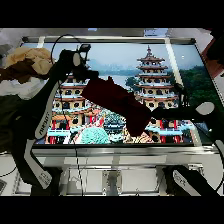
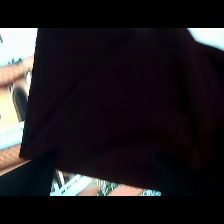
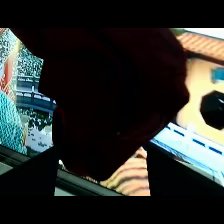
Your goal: Fold the shirts.
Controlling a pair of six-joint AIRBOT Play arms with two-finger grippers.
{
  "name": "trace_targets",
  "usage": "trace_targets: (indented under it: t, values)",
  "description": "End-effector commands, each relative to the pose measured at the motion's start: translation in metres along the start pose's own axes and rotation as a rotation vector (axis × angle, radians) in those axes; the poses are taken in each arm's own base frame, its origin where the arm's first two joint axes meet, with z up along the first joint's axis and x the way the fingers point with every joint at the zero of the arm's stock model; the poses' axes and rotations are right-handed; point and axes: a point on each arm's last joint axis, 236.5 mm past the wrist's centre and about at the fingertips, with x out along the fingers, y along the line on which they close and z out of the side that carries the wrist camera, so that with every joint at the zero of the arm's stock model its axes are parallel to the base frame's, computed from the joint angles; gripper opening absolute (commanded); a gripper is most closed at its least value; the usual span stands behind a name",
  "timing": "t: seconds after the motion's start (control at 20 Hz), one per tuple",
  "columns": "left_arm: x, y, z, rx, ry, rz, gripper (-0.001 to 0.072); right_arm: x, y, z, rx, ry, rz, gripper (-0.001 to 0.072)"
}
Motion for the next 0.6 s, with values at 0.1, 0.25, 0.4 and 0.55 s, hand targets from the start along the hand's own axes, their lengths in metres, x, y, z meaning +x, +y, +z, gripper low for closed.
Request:
trace_targets:
  t: [0.1,0.25,0.4,0.55]
  values:
    - [0.031,0.036,-0.033,-0.201,0.152,-0.102,0.0714,0.059,0.009,0.014,-0.003,-0.104,-0.021,0.0621]
    - [0.042,0.038,-0.036,-0.153,0.162,-0.104,0.0714,0.075,-0.005,0.028,0.042,-0.154,-0.071,0.0619]
    - [0.052,0.042,-0.031,-0.11,0.14,-0.101,0.0714,0.074,-0.018,0.039,0.066,-0.208,-0.118,0.0612]
    - [0.064,0.05,-0.033,-0.108,0.143,-0.075,0.0714,0.072,-0.021,0.046,0.092,-0.236,-0.126,0.061]
